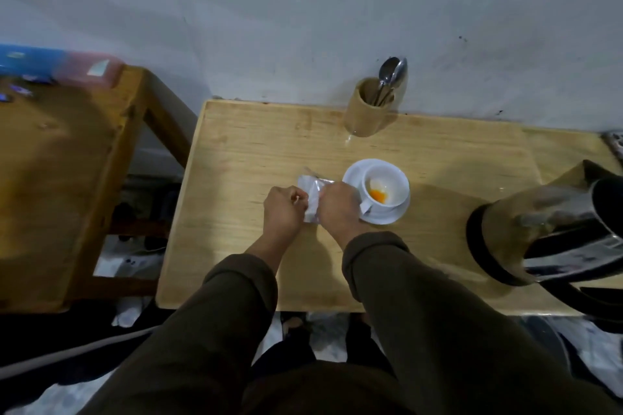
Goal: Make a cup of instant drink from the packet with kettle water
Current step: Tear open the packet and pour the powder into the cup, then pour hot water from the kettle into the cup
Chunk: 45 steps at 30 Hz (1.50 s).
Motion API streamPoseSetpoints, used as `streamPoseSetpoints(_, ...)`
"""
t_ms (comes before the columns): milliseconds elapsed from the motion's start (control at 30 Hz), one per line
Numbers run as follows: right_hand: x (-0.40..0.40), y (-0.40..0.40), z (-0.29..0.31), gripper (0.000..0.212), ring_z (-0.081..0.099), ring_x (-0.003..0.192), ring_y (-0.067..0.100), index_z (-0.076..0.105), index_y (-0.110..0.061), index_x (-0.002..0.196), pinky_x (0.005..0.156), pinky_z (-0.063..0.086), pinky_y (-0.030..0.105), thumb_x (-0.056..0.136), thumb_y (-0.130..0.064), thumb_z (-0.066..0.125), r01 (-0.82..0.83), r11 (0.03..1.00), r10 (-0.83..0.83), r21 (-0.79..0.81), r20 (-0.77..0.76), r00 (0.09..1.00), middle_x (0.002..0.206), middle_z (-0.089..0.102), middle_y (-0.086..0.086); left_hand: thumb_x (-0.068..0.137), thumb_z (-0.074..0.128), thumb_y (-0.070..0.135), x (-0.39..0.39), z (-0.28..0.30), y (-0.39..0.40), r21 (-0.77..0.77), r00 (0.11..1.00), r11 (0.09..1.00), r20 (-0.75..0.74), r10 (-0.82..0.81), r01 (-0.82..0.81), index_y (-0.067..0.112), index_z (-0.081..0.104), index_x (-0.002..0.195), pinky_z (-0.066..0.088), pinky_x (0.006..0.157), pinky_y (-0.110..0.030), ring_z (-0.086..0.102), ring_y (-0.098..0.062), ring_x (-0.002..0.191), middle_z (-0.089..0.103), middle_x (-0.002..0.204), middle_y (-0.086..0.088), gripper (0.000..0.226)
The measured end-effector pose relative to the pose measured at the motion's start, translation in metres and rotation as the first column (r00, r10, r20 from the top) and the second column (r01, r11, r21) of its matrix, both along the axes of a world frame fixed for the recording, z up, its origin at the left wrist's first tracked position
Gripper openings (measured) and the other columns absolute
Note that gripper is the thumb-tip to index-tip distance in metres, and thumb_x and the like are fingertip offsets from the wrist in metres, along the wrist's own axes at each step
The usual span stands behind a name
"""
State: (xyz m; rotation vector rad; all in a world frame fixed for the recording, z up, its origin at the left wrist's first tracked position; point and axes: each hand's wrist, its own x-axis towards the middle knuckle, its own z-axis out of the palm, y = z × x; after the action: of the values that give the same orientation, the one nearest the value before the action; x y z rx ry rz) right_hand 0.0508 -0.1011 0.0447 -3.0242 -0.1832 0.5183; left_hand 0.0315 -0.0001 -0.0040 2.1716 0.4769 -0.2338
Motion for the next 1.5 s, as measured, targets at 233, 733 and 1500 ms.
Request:
streamPoseSetpoints(233,-0.003,-0.002,0.004,0.029,0.058,0.117,0.023,0.060,-0.008,0.118,0.095,0.044,0.030,0.097,-0.019,0.043,-0.102,0.993,0.094,-0.055,-0.126,0.988,0.124,0.062,0.008,0.085,0.059,0.014,-0.007,-0.007,-0.011,0.161,0.997,0.984,-0.033,-0.077,0.081,0.010,0.068,0.115,0.044,0.093,-0.030,0.056,-0.028,0.114,0.058,0.123,-0.012,0.032)
streamPoseSetpoints(733,-0.017,-0.059,0.036,0.028,0.060,0.107,0.030,0.062,-0.003,0.113,0.076,0.040,0.029,0.091,-0.006,0.046,0.009,0.896,-0.046,0.443,0.071,0.996,0.116,0.064,0.016,0.089,0.053,0.017,-0.024,0.024,-0.061,0.207,0.991,0.970,0.079,0.110,-0.124,0.010,0.058,0.123,0.040,0.097,-0.039,0.044,-0.031,0.125,0.053,0.129,-0.015,0.035)
streamPoseSetpoints(1500,-0.095,-0.291,0.094,0.019,0.050,0.107,0.025,0.070,-0.011,0.094,0.086,0.043,0.042,0.079,-0.009,0.059,0.054,0.899,-0.357,0.435,0.656,0.665,0.111,0.060,0.009,0.094,0.042,0.015,-0.036,0.030,-0.203,0.238,0.985,0.968,-0.168,-0.036,0.076,-0.003,0.050,0.130,0.040,0.103,-0.042,0.048,-0.039,0.127,0.052,0.135,-0.025,0.040)
